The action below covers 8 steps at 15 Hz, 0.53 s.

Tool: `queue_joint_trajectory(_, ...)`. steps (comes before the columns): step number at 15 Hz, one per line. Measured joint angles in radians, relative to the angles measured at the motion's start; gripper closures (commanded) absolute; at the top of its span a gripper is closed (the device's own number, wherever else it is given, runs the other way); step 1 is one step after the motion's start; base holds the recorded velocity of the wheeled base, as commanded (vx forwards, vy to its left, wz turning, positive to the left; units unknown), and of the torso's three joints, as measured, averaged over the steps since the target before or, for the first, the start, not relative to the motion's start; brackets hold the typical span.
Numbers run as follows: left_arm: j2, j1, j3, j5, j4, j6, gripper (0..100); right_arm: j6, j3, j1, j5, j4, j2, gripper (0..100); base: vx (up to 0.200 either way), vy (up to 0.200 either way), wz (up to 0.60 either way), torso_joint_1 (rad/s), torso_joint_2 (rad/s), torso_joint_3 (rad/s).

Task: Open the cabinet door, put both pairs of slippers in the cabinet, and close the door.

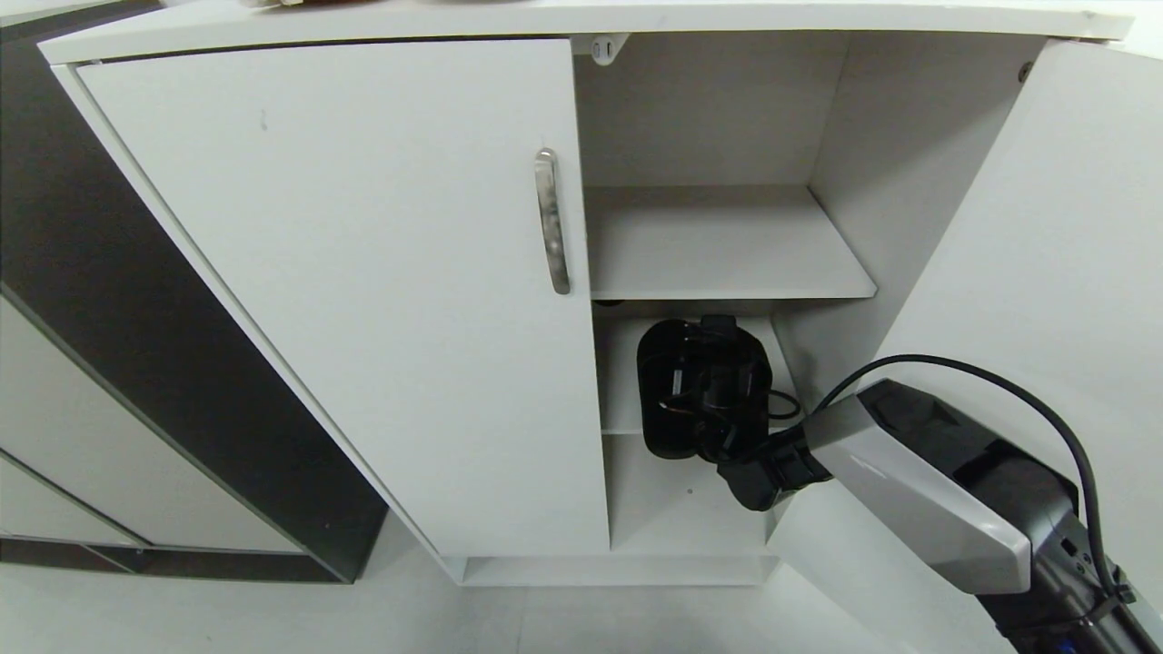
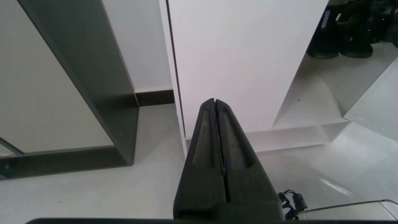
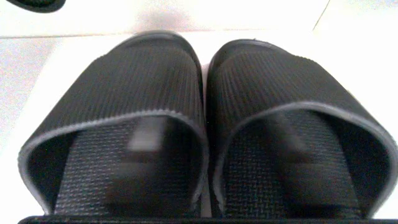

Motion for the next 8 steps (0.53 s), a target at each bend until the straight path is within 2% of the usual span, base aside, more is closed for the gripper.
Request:
queue_joint_trajectory(3, 0.000, 0.000, 0.000, 0.000, 0.000, 0.000, 100, 0.000, 0.077, 0.006, -0.004, -0.016, -0.026, 0, 0.000, 0.000, 0.00, 0.000, 0.00, 0.000)
queue_joint_trajectory(8, 0.000, 0.000, 0.000, 0.000, 0.000, -0.002, 100, 0.000, 0.305, 0.032, -0.018, -0.159, -0.134, 0, 0.000, 0.000, 0.00, 0.000, 0.00, 0.000)
